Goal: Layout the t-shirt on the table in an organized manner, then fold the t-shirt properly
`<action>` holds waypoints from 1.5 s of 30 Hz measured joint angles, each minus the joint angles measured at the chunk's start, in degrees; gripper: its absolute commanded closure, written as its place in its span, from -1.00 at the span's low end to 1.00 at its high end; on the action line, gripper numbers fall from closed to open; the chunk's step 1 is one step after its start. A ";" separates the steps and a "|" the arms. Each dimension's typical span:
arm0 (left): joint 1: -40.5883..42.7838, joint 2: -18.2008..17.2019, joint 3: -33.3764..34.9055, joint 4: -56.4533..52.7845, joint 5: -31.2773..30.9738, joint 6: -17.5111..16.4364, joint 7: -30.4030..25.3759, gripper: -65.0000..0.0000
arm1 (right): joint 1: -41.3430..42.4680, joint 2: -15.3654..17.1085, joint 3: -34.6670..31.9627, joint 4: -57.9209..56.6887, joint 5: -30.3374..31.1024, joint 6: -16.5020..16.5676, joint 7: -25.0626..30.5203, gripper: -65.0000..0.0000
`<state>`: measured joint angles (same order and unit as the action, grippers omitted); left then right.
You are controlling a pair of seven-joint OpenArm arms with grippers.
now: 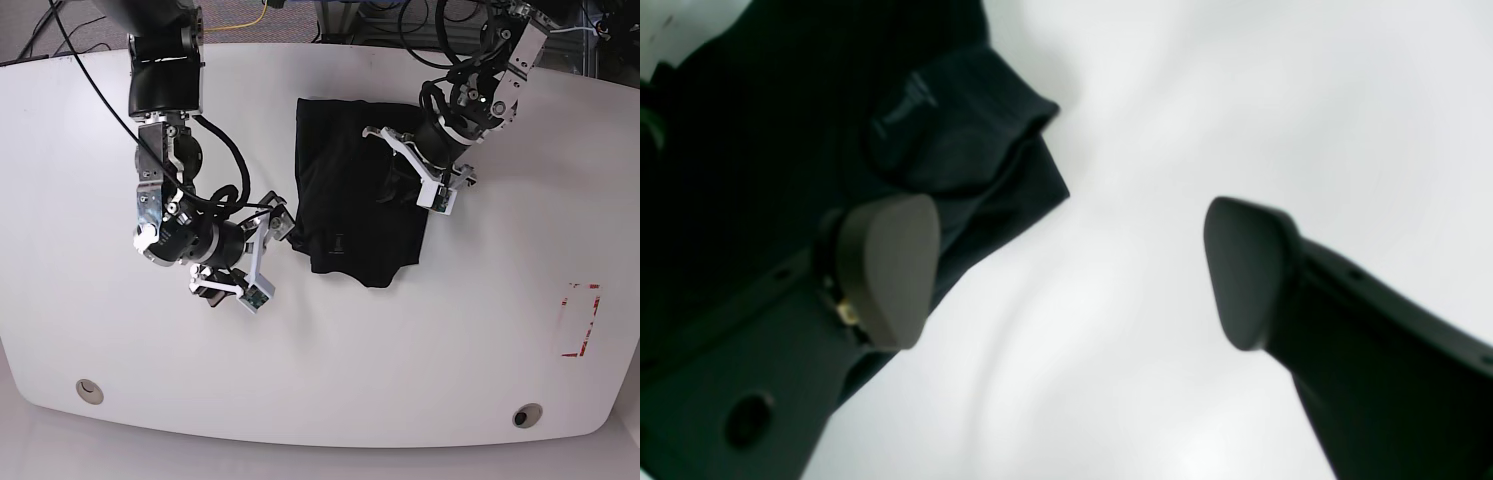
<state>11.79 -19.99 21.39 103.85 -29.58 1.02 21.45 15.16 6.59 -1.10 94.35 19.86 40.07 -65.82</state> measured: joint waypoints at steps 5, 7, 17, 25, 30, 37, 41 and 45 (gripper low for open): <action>-0.39 -0.26 -4.63 -1.62 0.24 0.44 -0.52 0.76 | 1.01 -2.34 4.46 -5.81 0.11 0.00 0.44 -0.81; -0.74 -1.05 -6.34 -2.97 0.20 0.00 -0.37 0.76 | 1.95 -3.13 5.62 -9.22 -0.15 -0.11 0.15 -0.80; -1.29 -1.86 -13.38 -12.46 0.52 0.85 -0.46 0.76 | 2.21 -4.90 8.17 -10.27 -0.26 -0.22 -0.85 -0.80; -0.92 -2.60 -12.94 -9.22 0.20 0.63 -0.04 0.76 | 0.79 -5.09 8.17 2.45 2.34 -0.20 -5.66 -0.66; -1.03 -2.56 -12.98 -3.76 -0.02 0.11 -0.48 0.76 | -1.27 -4.98 8.24 6.34 8.11 -0.17 -7.04 0.12; -1.01 -2.60 -13.11 -2.93 -0.02 0.42 -0.31 0.78 | -4.24 -7.67 8.22 4.52 9.99 -0.20 -7.96 0.79; -0.83 -2.40 -14.67 -2.91 -0.04 -0.15 -0.20 0.78 | -3.85 -8.61 4.63 0.68 10.03 -0.13 -7.26 0.71; -0.70 -2.45 -18.71 -2.86 -0.02 0.48 -0.28 0.78 | -3.04 -8.85 -0.90 -3.65 10.14 -0.13 -1.70 0.71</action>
<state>11.09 -22.44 2.68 100.99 -29.61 1.50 21.17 12.12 -2.26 -2.00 90.70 30.00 39.94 -67.53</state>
